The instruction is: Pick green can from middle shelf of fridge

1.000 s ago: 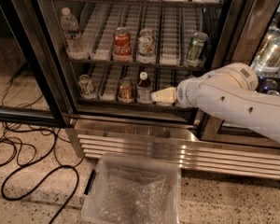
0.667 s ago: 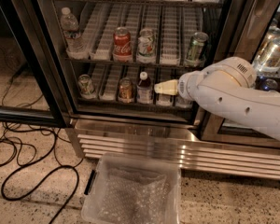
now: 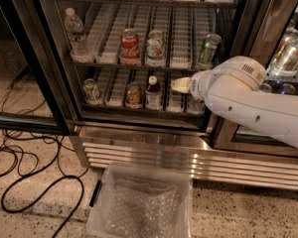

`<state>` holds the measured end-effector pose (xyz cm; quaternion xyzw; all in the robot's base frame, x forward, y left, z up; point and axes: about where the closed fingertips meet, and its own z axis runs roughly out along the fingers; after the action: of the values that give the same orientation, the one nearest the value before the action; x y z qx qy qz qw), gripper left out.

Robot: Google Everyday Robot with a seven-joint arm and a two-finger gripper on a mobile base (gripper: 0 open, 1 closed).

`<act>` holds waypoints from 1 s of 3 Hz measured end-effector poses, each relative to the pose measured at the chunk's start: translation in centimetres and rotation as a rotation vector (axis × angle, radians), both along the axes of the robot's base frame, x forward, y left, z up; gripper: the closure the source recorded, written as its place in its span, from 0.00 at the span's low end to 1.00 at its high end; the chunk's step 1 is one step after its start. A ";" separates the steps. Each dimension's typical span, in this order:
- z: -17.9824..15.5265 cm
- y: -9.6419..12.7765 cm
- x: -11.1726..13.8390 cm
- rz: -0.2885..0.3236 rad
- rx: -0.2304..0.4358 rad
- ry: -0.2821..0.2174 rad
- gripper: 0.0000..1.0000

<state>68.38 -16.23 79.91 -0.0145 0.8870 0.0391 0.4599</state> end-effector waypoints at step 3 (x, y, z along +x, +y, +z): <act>-0.6 -1.3 3.1 -0.072 -0.013 -0.032 0.25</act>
Offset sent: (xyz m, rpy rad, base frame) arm 0.0280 -0.0084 -0.0254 0.0214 -0.0180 -0.1142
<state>71.48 -17.49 79.34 0.0135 0.8798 0.0164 0.4749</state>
